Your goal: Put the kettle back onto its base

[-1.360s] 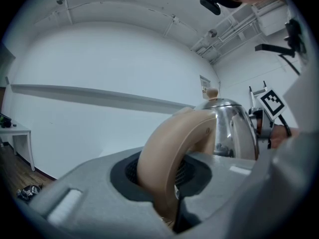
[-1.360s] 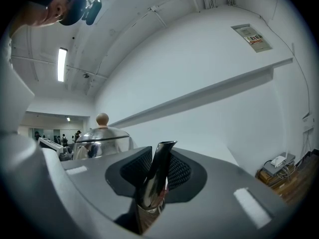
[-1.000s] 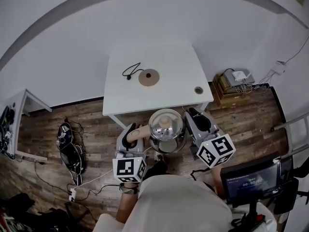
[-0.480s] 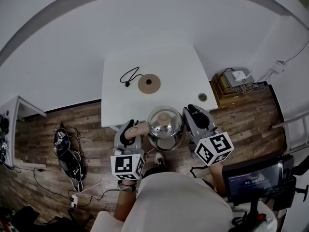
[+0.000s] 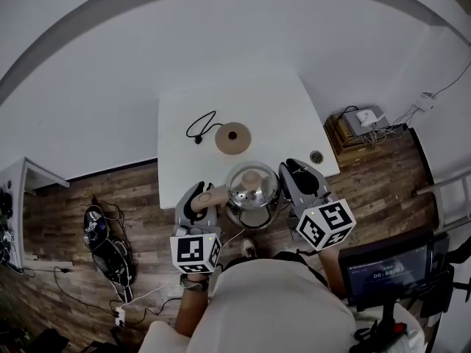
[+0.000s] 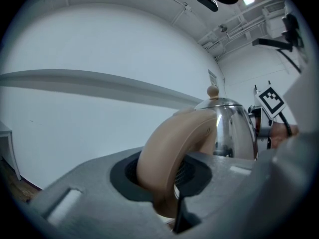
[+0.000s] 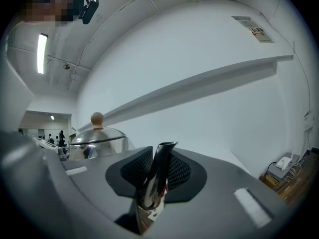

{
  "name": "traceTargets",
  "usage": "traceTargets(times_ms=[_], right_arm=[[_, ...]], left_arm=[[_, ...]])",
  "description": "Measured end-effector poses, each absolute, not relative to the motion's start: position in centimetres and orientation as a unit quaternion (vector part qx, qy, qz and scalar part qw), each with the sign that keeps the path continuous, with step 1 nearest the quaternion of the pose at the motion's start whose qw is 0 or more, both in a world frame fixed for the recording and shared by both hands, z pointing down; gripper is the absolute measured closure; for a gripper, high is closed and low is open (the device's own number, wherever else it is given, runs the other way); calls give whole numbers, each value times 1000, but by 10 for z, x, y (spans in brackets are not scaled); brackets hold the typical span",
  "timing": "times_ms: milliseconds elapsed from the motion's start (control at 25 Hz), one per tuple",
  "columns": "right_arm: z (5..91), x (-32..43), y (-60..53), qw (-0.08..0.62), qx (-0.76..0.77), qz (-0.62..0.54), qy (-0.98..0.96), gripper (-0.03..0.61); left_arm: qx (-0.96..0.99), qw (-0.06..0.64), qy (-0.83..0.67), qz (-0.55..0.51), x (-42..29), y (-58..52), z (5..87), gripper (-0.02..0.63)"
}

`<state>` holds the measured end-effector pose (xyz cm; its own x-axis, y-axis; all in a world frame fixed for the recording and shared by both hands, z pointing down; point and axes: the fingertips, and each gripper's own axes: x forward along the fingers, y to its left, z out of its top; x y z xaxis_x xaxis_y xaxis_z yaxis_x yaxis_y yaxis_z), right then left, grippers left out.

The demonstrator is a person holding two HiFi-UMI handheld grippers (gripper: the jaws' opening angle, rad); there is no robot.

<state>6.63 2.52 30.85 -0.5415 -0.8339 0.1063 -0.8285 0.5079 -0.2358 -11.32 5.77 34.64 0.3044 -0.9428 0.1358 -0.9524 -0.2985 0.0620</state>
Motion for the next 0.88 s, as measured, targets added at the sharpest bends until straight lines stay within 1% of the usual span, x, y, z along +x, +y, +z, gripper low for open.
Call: traceTargets(times_ms=[120,360,560,760,880], right_arm=[[317,64,10,3,-483,-136,865,511],[319,67,12,-2,-484,-133,865,511],[330,57,-29,-6,-482,-143,864,512],[329,54,-33,-3,-473,-145,869,512],[330,49,-58,-4,-468,-144,872,512]], left_arm=[[806,68,-587,39,-116,39,353,541],[810,66,-581,42,-113,39,356,541],[808,70,-583,53,-122,1,366,541],[802,67,-591,59,-125,1,363,541],[799,67,-594,63,-129,-22,364,541]])
